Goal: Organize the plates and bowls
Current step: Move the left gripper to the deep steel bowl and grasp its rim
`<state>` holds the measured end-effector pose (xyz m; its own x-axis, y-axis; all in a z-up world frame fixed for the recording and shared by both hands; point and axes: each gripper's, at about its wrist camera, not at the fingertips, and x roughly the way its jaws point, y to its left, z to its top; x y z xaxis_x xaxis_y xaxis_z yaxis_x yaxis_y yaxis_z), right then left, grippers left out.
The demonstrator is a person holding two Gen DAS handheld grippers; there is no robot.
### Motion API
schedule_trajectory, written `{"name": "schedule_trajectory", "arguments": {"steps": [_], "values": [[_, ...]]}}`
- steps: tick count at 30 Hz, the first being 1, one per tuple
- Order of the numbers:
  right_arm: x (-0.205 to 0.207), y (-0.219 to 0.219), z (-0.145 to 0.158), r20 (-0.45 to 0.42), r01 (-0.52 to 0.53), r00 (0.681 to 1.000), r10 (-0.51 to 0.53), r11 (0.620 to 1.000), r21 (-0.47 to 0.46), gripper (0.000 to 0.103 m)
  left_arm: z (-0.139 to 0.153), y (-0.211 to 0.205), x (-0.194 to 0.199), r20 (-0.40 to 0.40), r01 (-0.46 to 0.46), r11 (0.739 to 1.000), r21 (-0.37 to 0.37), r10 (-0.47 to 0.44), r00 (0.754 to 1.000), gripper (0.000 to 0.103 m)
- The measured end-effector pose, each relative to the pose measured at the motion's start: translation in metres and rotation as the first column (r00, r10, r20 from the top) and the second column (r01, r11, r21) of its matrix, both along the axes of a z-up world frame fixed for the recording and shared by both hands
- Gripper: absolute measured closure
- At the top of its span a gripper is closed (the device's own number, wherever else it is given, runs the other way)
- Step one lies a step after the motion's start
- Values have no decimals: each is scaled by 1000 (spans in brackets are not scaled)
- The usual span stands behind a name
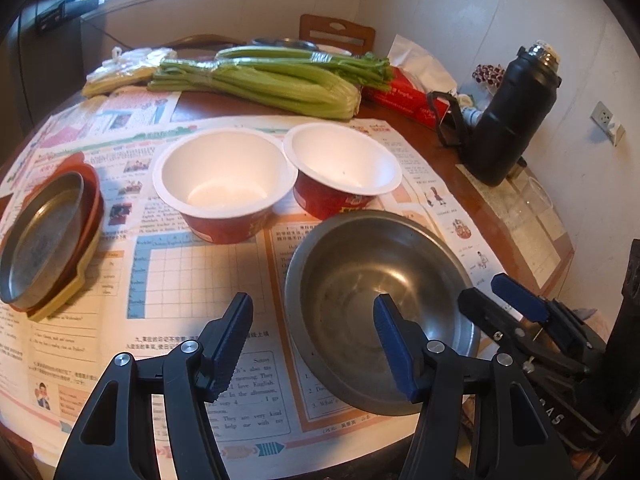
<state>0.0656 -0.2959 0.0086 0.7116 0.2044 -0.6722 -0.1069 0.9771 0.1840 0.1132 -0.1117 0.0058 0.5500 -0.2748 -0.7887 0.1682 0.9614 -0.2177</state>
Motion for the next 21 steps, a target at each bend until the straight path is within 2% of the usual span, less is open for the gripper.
{"name": "schedule_trajectory", "arguments": {"steps": [13,21], "values": [[13,9,-22,-30,-43,999,43,999,-3,48,-19,-12,15,-35,10,1000,29,-9,999,39],[15,13,-29,-32,-72,997,72,997,5,60,-30,-13,23,-64,14,1000,10,-14,998,39]]}}
